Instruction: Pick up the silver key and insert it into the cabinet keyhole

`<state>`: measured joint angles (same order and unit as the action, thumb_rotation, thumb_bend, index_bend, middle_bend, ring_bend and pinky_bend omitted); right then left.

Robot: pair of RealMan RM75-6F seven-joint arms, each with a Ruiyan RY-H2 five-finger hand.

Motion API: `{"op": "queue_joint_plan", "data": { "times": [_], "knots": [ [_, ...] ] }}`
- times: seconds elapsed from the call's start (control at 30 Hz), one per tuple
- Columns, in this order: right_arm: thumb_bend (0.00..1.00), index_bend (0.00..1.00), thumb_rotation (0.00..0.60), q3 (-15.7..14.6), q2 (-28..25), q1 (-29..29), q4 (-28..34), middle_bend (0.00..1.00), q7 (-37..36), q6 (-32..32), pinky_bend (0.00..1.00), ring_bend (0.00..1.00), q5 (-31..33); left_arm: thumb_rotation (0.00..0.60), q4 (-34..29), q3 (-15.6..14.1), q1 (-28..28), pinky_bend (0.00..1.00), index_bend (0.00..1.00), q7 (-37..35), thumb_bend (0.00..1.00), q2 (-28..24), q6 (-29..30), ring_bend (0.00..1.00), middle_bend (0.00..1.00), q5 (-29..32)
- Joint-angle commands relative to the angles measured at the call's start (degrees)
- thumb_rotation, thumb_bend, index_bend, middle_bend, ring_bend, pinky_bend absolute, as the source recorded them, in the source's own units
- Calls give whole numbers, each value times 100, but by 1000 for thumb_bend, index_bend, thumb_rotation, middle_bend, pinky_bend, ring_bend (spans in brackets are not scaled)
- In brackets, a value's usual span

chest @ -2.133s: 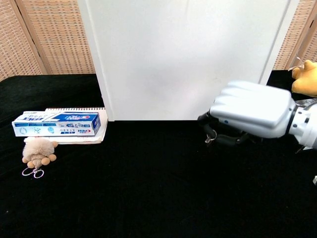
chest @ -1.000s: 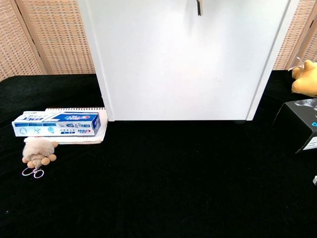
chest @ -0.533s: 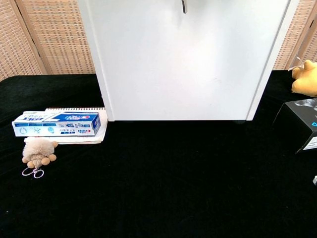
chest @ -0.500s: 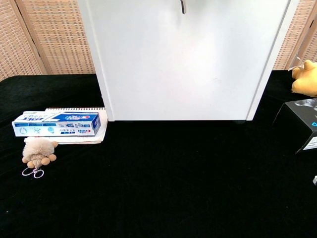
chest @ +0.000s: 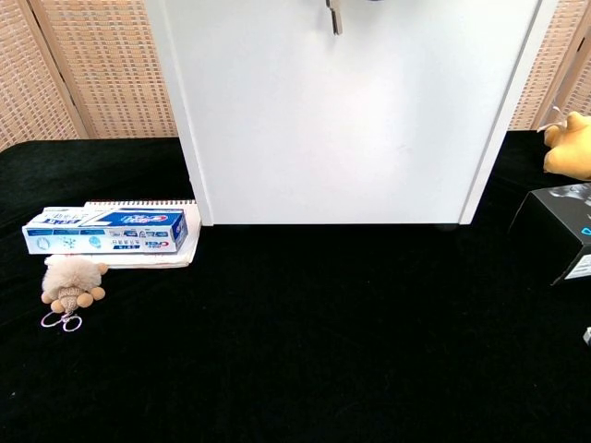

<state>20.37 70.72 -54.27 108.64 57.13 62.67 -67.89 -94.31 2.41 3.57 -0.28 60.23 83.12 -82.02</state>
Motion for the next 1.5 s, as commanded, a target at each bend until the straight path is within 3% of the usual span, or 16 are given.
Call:
{"op": "queue_joint_plan", "data": {
  "times": [0.03, 1.5],
  "knots": [
    [638, 721, 600, -16, -18, -8, -7, 878, -3, 30, 1000, 849, 24, 600, 1, -3, 2, 0, 0, -2, 0, 1, -6, 0, 0, 0],
    [638, 721, 600, -391, -390, -10, -6, 878, -189, 187, 1000, 849, -101, 600, -14, 3, -5, 0, 0, 30, 0, -2, 26, 0, 0, 2]
  ]
}}
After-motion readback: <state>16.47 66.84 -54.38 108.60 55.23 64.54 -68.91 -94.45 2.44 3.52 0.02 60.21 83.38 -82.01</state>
